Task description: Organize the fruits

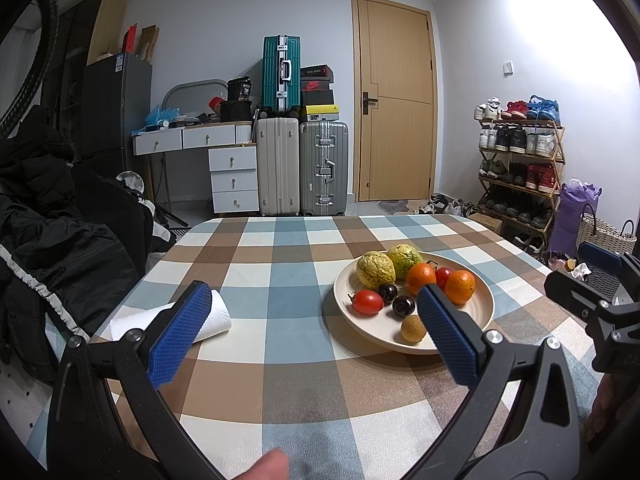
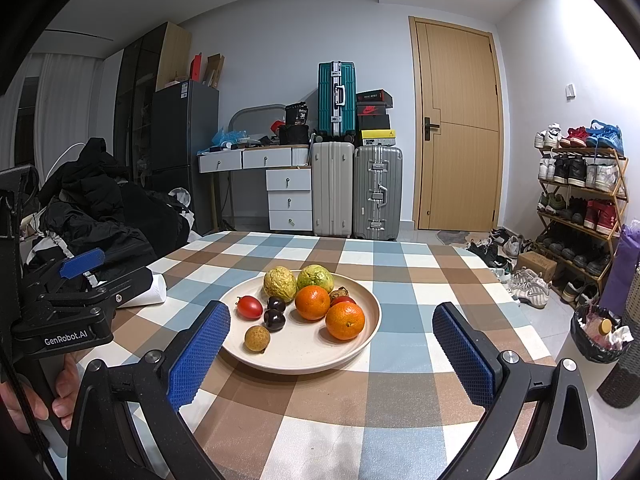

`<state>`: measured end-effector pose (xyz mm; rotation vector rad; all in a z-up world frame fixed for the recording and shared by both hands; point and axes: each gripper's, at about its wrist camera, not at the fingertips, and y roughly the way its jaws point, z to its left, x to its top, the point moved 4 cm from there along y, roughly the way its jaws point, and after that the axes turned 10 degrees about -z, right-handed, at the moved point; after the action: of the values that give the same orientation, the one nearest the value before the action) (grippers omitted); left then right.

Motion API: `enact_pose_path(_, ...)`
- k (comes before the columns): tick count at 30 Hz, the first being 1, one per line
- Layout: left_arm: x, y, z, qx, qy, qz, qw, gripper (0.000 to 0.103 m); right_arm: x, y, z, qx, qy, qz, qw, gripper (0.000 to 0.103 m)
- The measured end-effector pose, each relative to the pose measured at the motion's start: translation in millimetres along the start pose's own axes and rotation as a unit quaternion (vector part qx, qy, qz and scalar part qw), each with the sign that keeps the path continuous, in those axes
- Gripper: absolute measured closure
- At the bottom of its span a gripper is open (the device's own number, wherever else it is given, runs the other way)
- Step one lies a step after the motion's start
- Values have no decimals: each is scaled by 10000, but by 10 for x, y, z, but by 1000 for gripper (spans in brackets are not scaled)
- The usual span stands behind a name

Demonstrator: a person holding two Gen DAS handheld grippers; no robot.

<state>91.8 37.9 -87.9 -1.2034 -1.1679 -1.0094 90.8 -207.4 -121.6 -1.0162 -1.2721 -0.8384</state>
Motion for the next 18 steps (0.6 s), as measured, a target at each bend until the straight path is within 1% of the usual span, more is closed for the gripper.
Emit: enact_pose_path(18,1,-1,0,-2,0,-4,10000,0,1,-4,-1,0,0,-1,10000,0)
